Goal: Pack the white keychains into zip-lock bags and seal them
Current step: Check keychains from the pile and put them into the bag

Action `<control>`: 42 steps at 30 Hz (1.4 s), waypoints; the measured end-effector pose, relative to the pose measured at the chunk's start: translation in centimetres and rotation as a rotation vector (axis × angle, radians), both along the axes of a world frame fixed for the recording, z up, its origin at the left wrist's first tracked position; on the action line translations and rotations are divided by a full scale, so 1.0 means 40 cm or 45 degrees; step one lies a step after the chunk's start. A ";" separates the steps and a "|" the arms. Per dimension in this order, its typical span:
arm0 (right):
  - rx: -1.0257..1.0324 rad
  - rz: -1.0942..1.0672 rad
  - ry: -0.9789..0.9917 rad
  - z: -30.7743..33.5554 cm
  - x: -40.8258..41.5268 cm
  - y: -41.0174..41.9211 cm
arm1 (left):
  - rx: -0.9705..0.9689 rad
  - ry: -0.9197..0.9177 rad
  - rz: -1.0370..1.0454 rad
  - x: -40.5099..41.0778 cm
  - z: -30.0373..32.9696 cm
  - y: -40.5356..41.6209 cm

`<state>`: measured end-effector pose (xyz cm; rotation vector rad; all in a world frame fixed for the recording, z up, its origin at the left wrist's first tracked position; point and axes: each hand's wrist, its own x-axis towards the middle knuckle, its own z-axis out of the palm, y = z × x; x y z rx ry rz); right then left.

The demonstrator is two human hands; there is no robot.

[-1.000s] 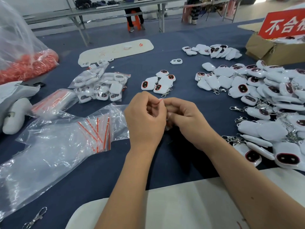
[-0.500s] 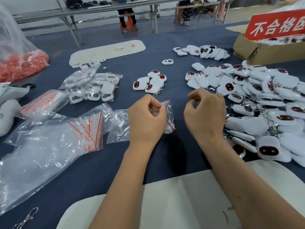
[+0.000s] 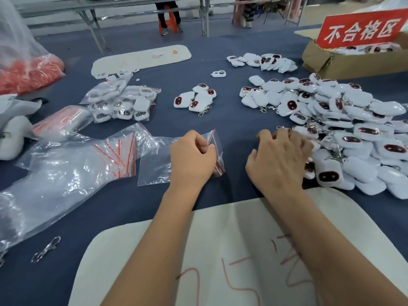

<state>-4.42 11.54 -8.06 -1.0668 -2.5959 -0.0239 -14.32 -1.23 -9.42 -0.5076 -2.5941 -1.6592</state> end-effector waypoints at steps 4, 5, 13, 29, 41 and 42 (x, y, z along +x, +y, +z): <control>-0.053 0.367 0.076 0.001 -0.046 0.007 | 0.000 0.018 0.064 0.025 -0.001 -0.018; -0.115 0.480 0.135 0.003 -0.057 0.006 | -0.004 0.031 0.078 0.030 0.001 -0.019; -0.098 0.139 0.403 -0.003 -0.047 0.001 | 0.032 0.027 0.070 0.035 0.002 -0.025; -0.334 0.391 0.763 -0.001 -0.072 0.026 | -0.034 0.175 0.094 -0.003 0.000 -0.035; -0.951 0.828 0.832 -0.020 -0.083 -0.044 | 0.202 0.038 -0.031 0.017 0.020 -0.039; -1.050 0.865 0.841 -0.018 -0.082 -0.038 | 0.202 0.020 -0.044 0.017 0.022 -0.040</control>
